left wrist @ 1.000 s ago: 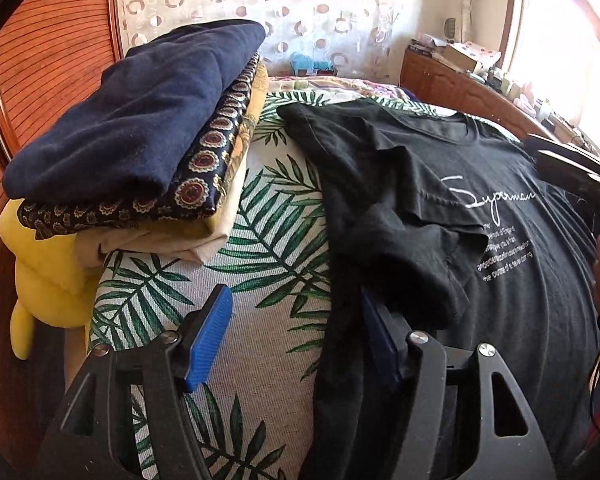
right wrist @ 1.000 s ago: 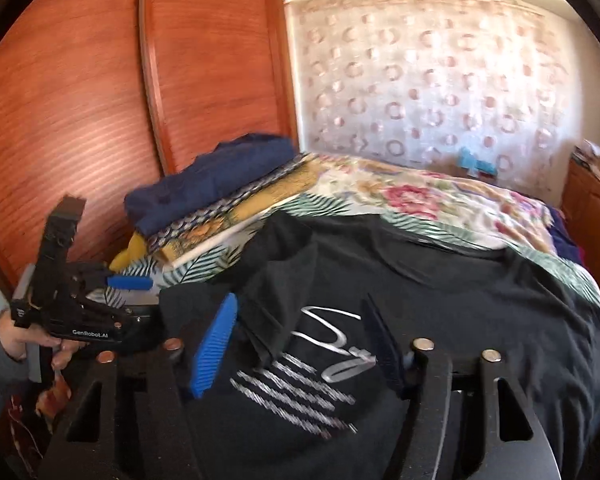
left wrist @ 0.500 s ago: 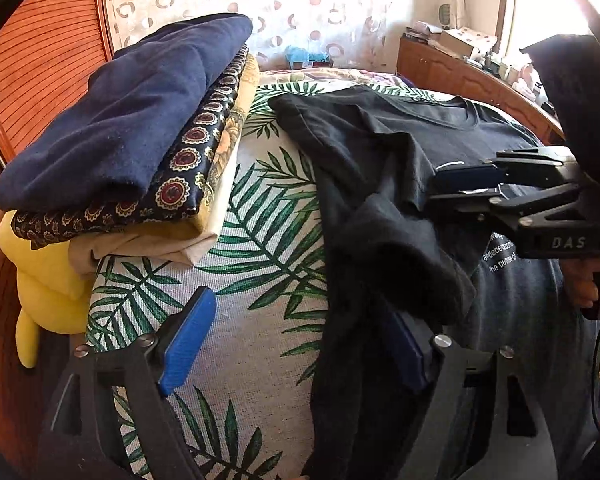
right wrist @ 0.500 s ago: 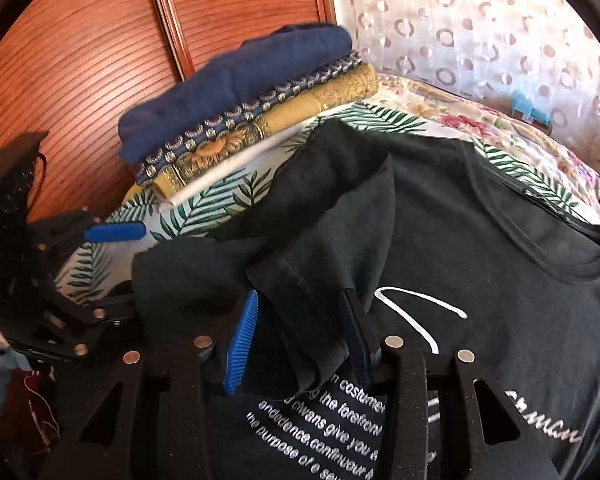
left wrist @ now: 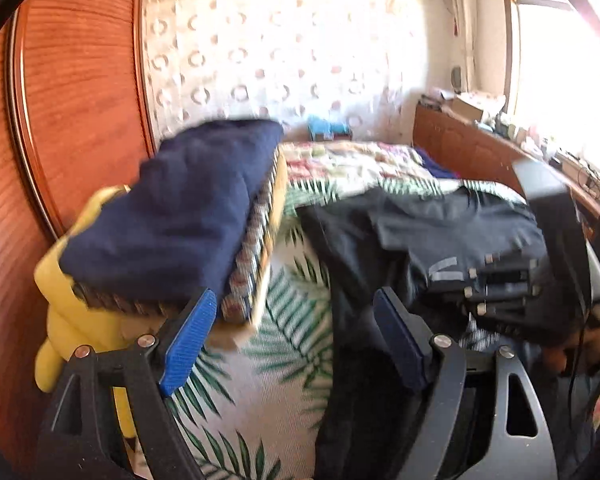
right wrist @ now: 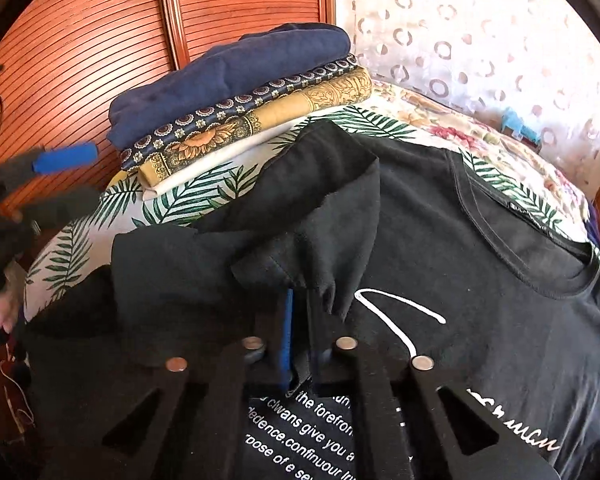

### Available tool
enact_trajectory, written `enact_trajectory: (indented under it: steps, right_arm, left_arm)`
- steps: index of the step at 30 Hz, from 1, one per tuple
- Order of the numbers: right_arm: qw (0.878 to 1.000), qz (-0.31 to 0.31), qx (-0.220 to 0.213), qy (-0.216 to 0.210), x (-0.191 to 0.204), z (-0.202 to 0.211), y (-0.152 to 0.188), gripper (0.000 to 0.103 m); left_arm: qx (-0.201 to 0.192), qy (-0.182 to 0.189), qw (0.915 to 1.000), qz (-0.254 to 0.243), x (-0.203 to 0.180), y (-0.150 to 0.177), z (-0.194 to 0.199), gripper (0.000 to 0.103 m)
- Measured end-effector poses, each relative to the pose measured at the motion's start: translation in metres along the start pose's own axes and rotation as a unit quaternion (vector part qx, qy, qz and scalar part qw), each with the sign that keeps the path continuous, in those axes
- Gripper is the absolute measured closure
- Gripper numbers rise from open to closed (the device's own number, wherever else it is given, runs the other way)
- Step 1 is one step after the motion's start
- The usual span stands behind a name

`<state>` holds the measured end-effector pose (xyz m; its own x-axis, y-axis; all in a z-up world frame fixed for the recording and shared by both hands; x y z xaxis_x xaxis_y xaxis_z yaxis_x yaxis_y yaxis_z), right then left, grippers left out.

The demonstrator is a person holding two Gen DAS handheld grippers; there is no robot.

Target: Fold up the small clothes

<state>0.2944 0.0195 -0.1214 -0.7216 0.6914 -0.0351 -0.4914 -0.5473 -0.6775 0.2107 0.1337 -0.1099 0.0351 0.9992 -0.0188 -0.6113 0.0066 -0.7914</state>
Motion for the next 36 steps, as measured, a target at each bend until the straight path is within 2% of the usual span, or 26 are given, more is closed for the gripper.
enact_trajectory:
  steps: [3,7,9,11,14,19,22,23,24,28,33,36]
  right_arm:
    - [0.999,-0.041,-0.012,-0.009,-0.011,0.013,0.003,0.101]
    - [0.994,-0.098,-0.040,-0.012,-0.038,0.037,0.013,0.101]
    - [0.991,-0.122,-0.049,-0.006,-0.049,0.048,0.020,0.101]
    - [0.989,-0.137,-0.056,0.020,-0.061,0.057,0.027,0.101]
    - [0.985,-0.153,-0.060,0.049,-0.073,0.063,0.034,0.101]
    - [0.984,-0.148,-0.059,0.079,-0.072,0.064,0.036,0.097]
    - [0.983,-0.144,-0.070,0.094,-0.072,0.069,0.035,0.080]
    - [0.983,-0.142,-0.074,0.086,-0.068,0.067,0.028,0.069]
    - [0.985,-0.139,-0.078,0.073,-0.063,0.066,0.027,0.063]
    - [0.991,-0.107,-0.067,0.043,-0.046,0.058,0.025,0.062]
    - [0.996,-0.062,-0.056,0.043,-0.028,0.048,0.019,0.062]
    - [0.997,-0.053,-0.023,0.051,-0.030,0.030,0.019,0.061]
  left_arm:
    - [-0.024,0.015,0.9995,0.012,0.001,-0.023,0.002,0.021]
    - [-0.023,0.029,0.9991,0.021,-0.003,-0.034,-0.007,0.021]
    - [-0.010,0.048,0.9986,0.021,-0.010,-0.031,-0.014,0.021]
    - [0.003,0.064,0.9979,0.012,-0.019,-0.022,-0.019,0.021]
    - [0.023,0.066,0.9975,-0.005,-0.028,-0.005,-0.020,0.021]
    - [0.050,0.099,0.9935,-0.021,-0.054,0.025,-0.012,0.021]
    - [0.058,0.099,0.9927,-0.035,-0.064,0.036,-0.012,0.021]
    - [0.061,0.097,0.9927,-0.039,-0.065,0.038,-0.014,0.021]
    - [0.066,0.090,0.9928,-0.043,-0.066,0.042,-0.017,0.021]
    - [0.093,0.069,0.9921,-0.049,-0.061,0.055,-0.033,0.021]
    - [0.111,0.054,0.9912,-0.047,-0.052,0.065,-0.039,0.021]
    - [0.114,0.055,0.9909,-0.044,-0.051,0.066,-0.039,0.021]
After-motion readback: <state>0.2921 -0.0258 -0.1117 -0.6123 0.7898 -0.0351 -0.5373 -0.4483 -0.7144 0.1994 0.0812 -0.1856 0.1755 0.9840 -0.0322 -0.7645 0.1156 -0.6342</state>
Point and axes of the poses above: each gripper's, at about its wrist camera, not at the fingertips, and z roughly against the way its jaws point, x to its left, y to its underside, the point moved 9 cm from there along -z, roughly the way its jaws point, and after that the axes turned 3 degrees about x, right-handed, at the moved point
